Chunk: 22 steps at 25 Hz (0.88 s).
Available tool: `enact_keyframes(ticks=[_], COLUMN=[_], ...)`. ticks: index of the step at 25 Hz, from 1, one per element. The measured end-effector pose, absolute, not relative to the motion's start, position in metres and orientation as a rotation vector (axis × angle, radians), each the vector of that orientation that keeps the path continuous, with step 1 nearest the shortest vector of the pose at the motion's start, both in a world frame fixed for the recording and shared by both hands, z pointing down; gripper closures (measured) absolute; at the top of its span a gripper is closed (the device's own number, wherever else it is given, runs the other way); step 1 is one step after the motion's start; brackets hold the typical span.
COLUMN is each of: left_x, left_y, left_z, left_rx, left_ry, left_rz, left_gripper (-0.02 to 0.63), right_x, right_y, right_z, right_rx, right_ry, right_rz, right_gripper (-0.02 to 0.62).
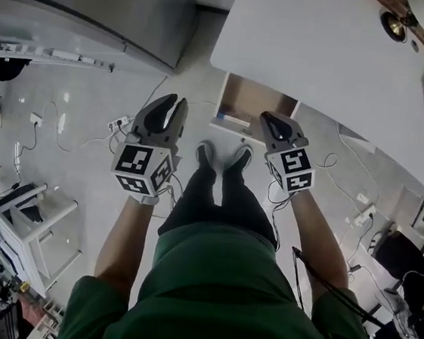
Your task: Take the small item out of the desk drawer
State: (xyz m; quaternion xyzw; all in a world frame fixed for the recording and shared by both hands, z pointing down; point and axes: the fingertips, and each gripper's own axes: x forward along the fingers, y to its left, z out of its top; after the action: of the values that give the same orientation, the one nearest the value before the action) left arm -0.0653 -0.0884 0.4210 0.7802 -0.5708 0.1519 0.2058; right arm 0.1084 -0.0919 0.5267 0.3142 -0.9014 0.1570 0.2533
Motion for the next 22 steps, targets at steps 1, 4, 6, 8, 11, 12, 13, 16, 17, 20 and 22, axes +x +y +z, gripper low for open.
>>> enact_keyframes(ticks=[1,4,6,8,11,12,13,16,17,20,22], left_x=[-0.064,-0.061,-0.061,-0.061,-0.064,-0.066,-0.067,-0.075,-0.077,-0.078,-0.082], left_y=[-0.09,-0.092,-0.093,-0.095,-0.098,-0.099,-0.098,-0.096,-0.095,-0.092,-0.095], left_z=[0.426,0.445,0.458,0.469,0.484,0.49,0.498,0.524,0.534,0.558,0.571], left_rx=[2.177,2.182,2.18,2.177,2.177,2.177,2.176,2.164,2.154,2.127,2.123], left_ry=[-1.583,-1.549,-1.523,-1.503,-1.48,-1.471,-1.462,-1.451,-1.439,-1.388,-1.385], left_rz=[0.427,0.444,0.455,0.459,0.472,0.478,0.486,0.527,0.548,0.594,0.598], left_gripper=[0.534,0.535,0.534,0.534,0.534,0.534,0.534,0.534,0.534,0.534,0.534], right_x=[0.109,0.107,0.108,0.11,0.11,0.109,0.109,0.105,0.103,0.094,0.09], right_y=[-0.093,-0.094,-0.095,-0.096,-0.098,-0.097,-0.096,-0.092,-0.092,-0.093,-0.094], right_z=[0.532,0.548,0.559,0.569,0.587,0.593,0.6,0.62,0.627,0.644,0.656], right_rx=[0.853,0.836,0.829,0.825,0.809,0.801,0.792,0.756,0.743,0.706,0.672], right_ry=[-2.442,-2.421,-2.407,-2.393,-2.362,-2.349,-2.337,-2.308,-2.302,-2.286,-2.27], right_rz=[0.432,0.437,0.444,0.457,0.473,0.482,0.49,0.494,0.492,0.49,0.483], right_gripper=[0.578,0.572,0.571,0.568,0.565,0.563,0.561,0.557,0.557,0.555,0.555])
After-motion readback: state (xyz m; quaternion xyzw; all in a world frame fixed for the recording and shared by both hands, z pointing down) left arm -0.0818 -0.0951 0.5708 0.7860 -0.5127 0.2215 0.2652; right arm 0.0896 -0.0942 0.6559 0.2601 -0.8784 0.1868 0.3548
